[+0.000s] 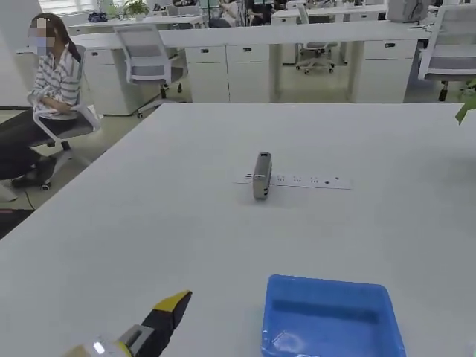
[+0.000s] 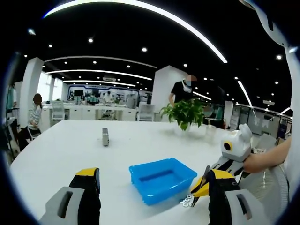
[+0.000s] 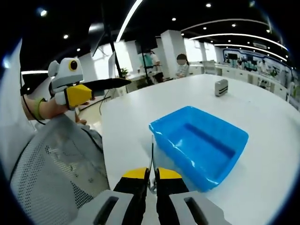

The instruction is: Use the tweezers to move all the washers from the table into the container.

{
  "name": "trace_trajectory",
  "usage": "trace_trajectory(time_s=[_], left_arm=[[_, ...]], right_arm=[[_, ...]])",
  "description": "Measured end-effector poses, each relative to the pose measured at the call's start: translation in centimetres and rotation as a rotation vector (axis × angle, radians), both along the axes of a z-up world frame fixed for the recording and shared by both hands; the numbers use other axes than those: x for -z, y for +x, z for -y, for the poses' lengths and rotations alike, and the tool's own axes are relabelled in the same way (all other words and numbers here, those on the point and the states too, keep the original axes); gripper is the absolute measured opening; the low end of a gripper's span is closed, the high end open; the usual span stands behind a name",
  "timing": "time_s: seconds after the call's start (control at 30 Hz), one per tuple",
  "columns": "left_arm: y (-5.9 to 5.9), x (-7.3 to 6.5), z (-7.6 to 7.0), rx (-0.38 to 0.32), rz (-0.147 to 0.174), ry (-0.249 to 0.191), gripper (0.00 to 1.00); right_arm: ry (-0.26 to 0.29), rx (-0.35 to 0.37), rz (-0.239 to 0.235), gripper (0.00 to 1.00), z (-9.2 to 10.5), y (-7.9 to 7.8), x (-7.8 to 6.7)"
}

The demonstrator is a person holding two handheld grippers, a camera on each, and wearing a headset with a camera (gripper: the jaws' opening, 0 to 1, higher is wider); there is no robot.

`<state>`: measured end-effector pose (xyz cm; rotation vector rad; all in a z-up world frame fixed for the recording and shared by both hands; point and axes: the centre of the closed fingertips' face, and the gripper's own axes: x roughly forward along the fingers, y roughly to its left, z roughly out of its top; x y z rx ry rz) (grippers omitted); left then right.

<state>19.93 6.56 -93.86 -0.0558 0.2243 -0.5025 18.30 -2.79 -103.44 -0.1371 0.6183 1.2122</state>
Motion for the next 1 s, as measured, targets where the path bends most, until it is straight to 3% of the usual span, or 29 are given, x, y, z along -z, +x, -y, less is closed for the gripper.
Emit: trace_trajectory(time_s=[0.23, 0.3, 0.37, 0.5, 0.6, 0.8, 0.9, 1.0], left_arm=[[-0.1, 0.2, -0.2, 0.0, -0.003, 0.021, 0.95], [-0.1, 0.4, -0.4, -0.005, -0.013, 0.025, 0.94], [-0.2, 0.6, -0.4, -0.001, -0.029, 0.019, 0.94], [-0.2, 0.5, -0.3, 0.008, -0.028, 0.009, 0.93], [-0.3, 0.4, -0.2, 0.014, -0.029, 0.009, 0.93], [-0.4, 0.6, 0.0, 0.026, -0.037, 0.006, 0.92], [-0.4, 0.6, -0.1, 0.029, -0.041, 0.004, 0.92], [-0.4, 0.7, -0.1, 0.03, -0.045, 0.004, 0.91]], right_arm=[[0.172, 0.06, -0.089, 0.03, 0.1, 0.3, -2.5], [0.256, 0.078, -0.171, 0.03, 0.2, 0.0, -3.5], [0.314, 0.105, -0.184, 0.03, 0.4, 0.5, -4.7], [0.401, 0.136, -0.202, 0.03, 0.7, 1.5, -7.3], [0.502, 0.176, -0.22, 0.03, 1.1, 2.7, -9.6], [0.501, 0.206, -0.178, 0.03, 1.4, 4.6, -10.6], [0.485, 0.238, -0.156, 0.03, 1.7, 6.0, -10.4], [0.426, 0.281, -0.122, 0.03, 2.3, 7.5, -9.3]])
